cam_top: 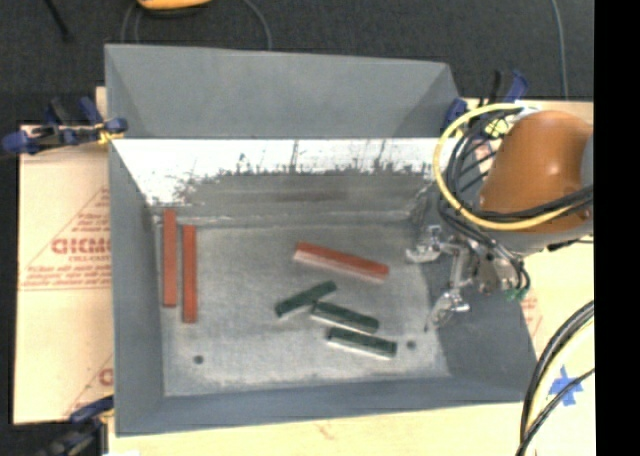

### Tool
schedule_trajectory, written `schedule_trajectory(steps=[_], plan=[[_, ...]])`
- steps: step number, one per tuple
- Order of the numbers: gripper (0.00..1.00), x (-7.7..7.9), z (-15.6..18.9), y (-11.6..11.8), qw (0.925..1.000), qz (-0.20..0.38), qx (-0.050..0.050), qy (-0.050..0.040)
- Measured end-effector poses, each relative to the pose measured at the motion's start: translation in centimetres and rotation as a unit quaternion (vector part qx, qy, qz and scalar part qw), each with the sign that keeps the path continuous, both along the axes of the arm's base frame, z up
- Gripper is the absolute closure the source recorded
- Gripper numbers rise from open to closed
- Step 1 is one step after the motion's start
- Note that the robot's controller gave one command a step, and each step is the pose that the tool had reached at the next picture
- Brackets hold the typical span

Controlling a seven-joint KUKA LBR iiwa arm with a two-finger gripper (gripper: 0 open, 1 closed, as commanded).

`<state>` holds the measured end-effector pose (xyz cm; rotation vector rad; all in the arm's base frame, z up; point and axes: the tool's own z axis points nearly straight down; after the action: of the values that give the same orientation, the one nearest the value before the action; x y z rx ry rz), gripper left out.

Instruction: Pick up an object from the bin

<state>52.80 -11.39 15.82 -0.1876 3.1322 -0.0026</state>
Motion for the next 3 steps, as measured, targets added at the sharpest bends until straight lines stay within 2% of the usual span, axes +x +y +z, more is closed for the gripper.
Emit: schedule_trajectory(steps=[1,2,3], plan=[[1.00,-3.27,-7.95,2.11,0.9994,0.034,0.000,0.0068],[0.00,-2.77,-8.10,2.14,0.9994,0.035,-0.001,-0.0068],[0.00,-2.80,-8.09,2.14,0.9994,0.035,-0.001,-0.0065]])
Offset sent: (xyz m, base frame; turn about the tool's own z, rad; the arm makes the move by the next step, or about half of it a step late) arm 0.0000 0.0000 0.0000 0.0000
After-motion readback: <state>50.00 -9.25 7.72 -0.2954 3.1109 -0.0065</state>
